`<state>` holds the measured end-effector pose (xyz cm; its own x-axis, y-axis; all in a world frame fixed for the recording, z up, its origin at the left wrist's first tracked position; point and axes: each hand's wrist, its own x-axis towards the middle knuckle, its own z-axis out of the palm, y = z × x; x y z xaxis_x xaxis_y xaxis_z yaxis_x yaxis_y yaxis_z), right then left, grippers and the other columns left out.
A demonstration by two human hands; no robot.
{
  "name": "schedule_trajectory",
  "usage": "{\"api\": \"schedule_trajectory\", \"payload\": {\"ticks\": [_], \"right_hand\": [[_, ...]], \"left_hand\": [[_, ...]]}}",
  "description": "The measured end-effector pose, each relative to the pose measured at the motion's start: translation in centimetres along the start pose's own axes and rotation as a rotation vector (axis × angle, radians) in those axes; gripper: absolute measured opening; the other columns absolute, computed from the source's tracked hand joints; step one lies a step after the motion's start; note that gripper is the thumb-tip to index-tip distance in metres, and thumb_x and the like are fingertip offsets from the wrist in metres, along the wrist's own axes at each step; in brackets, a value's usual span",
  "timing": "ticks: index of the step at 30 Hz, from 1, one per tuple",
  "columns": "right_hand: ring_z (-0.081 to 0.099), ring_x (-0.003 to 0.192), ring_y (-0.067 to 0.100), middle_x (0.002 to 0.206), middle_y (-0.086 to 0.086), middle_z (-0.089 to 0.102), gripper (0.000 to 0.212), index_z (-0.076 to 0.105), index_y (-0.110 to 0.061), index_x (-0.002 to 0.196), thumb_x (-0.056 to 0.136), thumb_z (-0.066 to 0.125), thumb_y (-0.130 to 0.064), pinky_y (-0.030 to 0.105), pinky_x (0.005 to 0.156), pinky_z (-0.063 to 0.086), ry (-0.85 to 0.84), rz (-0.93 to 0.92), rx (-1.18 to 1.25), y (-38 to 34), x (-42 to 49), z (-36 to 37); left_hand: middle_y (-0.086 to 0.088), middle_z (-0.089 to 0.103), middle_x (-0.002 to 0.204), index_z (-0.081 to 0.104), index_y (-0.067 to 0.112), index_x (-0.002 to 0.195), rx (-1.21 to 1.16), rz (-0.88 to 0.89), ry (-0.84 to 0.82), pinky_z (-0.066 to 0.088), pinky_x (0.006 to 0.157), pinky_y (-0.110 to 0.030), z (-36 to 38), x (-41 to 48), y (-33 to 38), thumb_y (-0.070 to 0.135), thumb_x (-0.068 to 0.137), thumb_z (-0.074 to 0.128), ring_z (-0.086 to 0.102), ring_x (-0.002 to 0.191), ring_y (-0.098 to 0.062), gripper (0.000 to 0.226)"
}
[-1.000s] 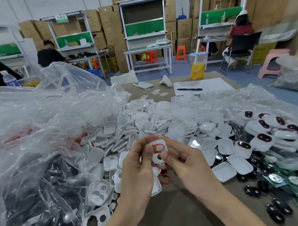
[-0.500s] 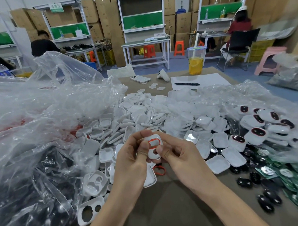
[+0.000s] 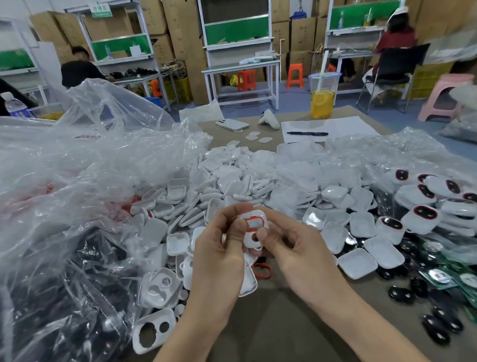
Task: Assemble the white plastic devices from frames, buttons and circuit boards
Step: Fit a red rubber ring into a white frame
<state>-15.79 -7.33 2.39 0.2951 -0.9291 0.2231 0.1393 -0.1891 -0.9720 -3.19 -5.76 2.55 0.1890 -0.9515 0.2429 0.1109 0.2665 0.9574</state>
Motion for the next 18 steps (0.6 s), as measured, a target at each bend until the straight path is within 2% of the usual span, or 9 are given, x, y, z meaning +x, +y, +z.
{"api": "schedule_trajectory", "payload": {"ticks": [2, 3, 6, 7, 10, 11, 14, 15, 18], "right_hand": [[0.074, 0.082, 0.007, 0.094, -0.003, 0.078, 0.035, 0.071, -0.034, 0.11, 0.103, 0.052, -0.006, 0.013, 0.06, 0.054, 0.028, 0.002, 0.012, -0.13, -0.02, -0.06], [0.074, 0.085, 0.009, 0.095, -0.003, 0.078, 0.033, 0.07, -0.032, 0.111, 0.103, 0.052, -0.006, 0.015, 0.062, 0.054, 0.034, 0.0, 0.012, -0.17, 0.01, -0.13], [0.074, 0.088, 0.013, 0.097, -0.002, 0.077, 0.028, 0.069, -0.029, 0.114, 0.103, 0.053, -0.008, 0.018, 0.064, 0.055, 0.05, -0.003, 0.01, -0.13, 0.01, -0.29], [0.074, 0.087, 0.013, 0.097, -0.001, 0.077, 0.027, 0.069, -0.029, 0.113, 0.103, 0.054, -0.009, 0.018, 0.062, 0.055, 0.048, 0.002, 0.028, -0.16, -0.01, -0.27], [0.074, 0.085, 0.014, 0.097, 0.001, 0.077, 0.027, 0.07, -0.029, 0.112, 0.103, 0.055, -0.01, 0.019, 0.062, 0.055, 0.033, 0.0, 0.058, -0.27, -0.06, -0.23], [0.075, 0.086, 0.014, 0.098, 0.0, 0.077, 0.026, 0.07, -0.029, 0.113, 0.103, 0.055, -0.011, 0.019, 0.063, 0.055, 0.024, 0.0, 0.062, -0.32, -0.09, -0.22], [0.074, 0.09, 0.01, 0.1, -0.004, 0.077, 0.028, 0.071, -0.032, 0.113, 0.103, 0.055, -0.012, 0.014, 0.065, 0.055, 0.013, -0.02, 0.038, -0.39, -0.17, -0.25], [0.074, 0.09, 0.009, 0.101, -0.004, 0.077, 0.029, 0.071, -0.033, 0.113, 0.103, 0.054, -0.011, 0.014, 0.065, 0.054, 0.012, -0.027, 0.032, -0.41, -0.19, -0.23], [0.074, 0.091, 0.012, 0.101, -0.003, 0.077, 0.028, 0.07, -0.031, 0.116, 0.103, 0.054, -0.012, 0.015, 0.066, 0.055, 0.009, -0.032, 0.036, -0.42, -0.16, -0.12]], "left_hand": [[-0.001, 0.077, 0.094, 0.072, 0.036, 0.099, -0.041, -0.02, -0.023, 0.056, 0.053, -0.022, -0.08, 0.1, 0.13, 0.03, 0.093, 0.061, 0.071, 0.071, -0.013, 0.014], [-0.002, 0.076, 0.097, 0.072, 0.034, 0.102, -0.054, -0.021, -0.033, 0.056, 0.054, -0.022, -0.19, 0.15, 0.15, 0.033, 0.089, 0.062, 0.071, 0.073, -0.014, 0.016], [-0.004, 0.073, 0.102, 0.07, 0.032, 0.104, -0.053, 0.006, -0.042, 0.057, 0.055, -0.023, -0.42, 0.25, 0.11, 0.03, 0.091, 0.064, 0.072, 0.077, -0.015, 0.015], [-0.005, 0.072, 0.102, 0.07, 0.031, 0.103, -0.051, 0.016, -0.04, 0.059, 0.055, -0.028, -0.51, 0.23, 0.1, 0.03, 0.092, 0.065, 0.071, 0.076, -0.017, 0.012], [-0.01, 0.07, 0.101, 0.068, 0.026, 0.099, -0.05, 0.003, -0.048, 0.06, 0.055, -0.056, -0.72, 0.2, 0.12, 0.033, 0.09, 0.068, 0.067, 0.072, -0.028, 0.011], [-0.01, 0.07, 0.1, 0.068, 0.024, 0.097, -0.052, -0.004, -0.056, 0.06, 0.054, -0.057, -0.76, 0.21, 0.16, 0.033, 0.089, 0.068, 0.067, 0.071, -0.029, 0.012], [-0.01, 0.071, 0.097, 0.069, 0.023, 0.092, -0.018, 0.03, -0.055, 0.059, 0.054, -0.03, -0.74, 0.27, 0.37, 0.031, 0.087, 0.069, 0.07, 0.073, -0.019, 0.01], [-0.011, 0.071, 0.097, 0.069, 0.023, 0.091, -0.004, 0.04, -0.049, 0.058, 0.054, -0.026, -0.76, 0.28, 0.34, 0.031, 0.087, 0.069, 0.07, 0.073, -0.017, 0.009], [-0.01, 0.069, 0.096, 0.067, 0.023, 0.092, 0.016, 0.047, -0.032, 0.059, 0.052, -0.031, -0.78, 0.35, 0.01, 0.032, 0.089, 0.072, 0.069, 0.072, -0.02, 0.01]]}}
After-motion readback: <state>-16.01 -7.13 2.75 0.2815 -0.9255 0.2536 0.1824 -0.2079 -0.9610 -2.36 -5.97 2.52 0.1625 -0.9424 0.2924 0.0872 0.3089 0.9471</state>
